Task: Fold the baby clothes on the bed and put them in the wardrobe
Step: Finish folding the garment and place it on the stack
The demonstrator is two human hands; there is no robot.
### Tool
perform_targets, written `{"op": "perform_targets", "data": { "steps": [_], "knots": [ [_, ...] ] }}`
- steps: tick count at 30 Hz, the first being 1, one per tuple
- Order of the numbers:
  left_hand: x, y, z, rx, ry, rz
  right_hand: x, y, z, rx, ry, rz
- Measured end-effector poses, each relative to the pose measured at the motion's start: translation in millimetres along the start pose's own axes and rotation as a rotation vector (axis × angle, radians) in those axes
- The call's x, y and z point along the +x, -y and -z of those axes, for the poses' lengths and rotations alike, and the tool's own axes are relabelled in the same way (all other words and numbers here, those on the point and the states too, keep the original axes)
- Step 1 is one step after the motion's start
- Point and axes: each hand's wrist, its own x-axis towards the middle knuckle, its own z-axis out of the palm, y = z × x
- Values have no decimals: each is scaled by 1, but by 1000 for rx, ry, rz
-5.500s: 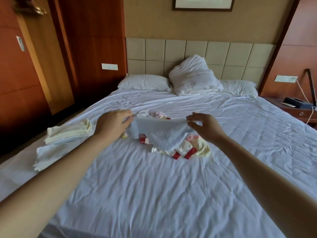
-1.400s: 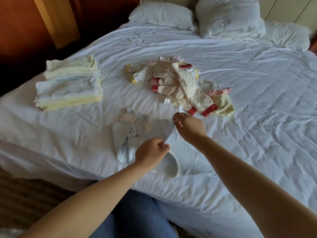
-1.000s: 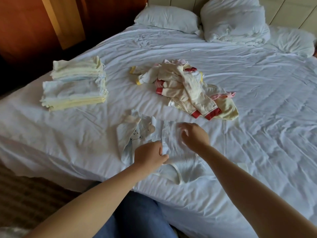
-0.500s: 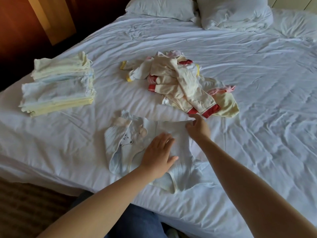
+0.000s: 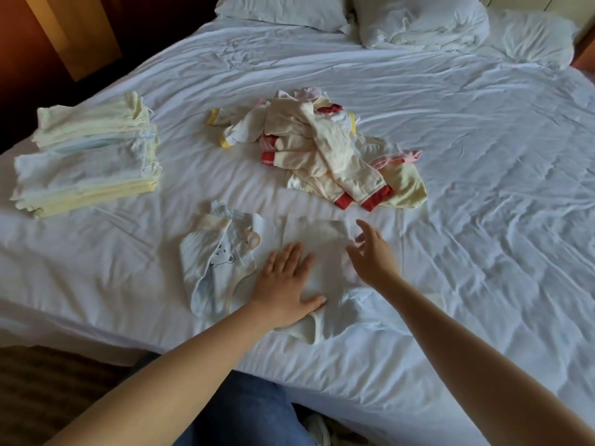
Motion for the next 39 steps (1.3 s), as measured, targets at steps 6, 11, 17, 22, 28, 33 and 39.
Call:
{"op": "perform_targets", "data": {
  "steps": [6, 11, 17, 22, 28, 33, 39],
  "knots": [
    [-37, -10, 4, -259, -153, -352, -60, -20, 27, -298, 32, 81],
    [-51, -25, 10, -146, -196, -453, -83, -23, 38, -388, 40, 141],
    [-54, -45, 12, -12, -231, -458, -90, -25, 52, -425, 94, 47],
    [-58, -48, 9, 8, -42, -462, -96, -31, 63, -569, 158, 7],
    [-57, -51, 29, -226, 27, -314, -104, -34, 48, -575, 31, 205],
    [-59, -43, 18, -39, 68, -248, -108, -38, 55, -591, 14, 131],
    [-56, -46, 17, -86, 72, -203, -100, -35, 73, -618, 99, 52]
  ]
}}
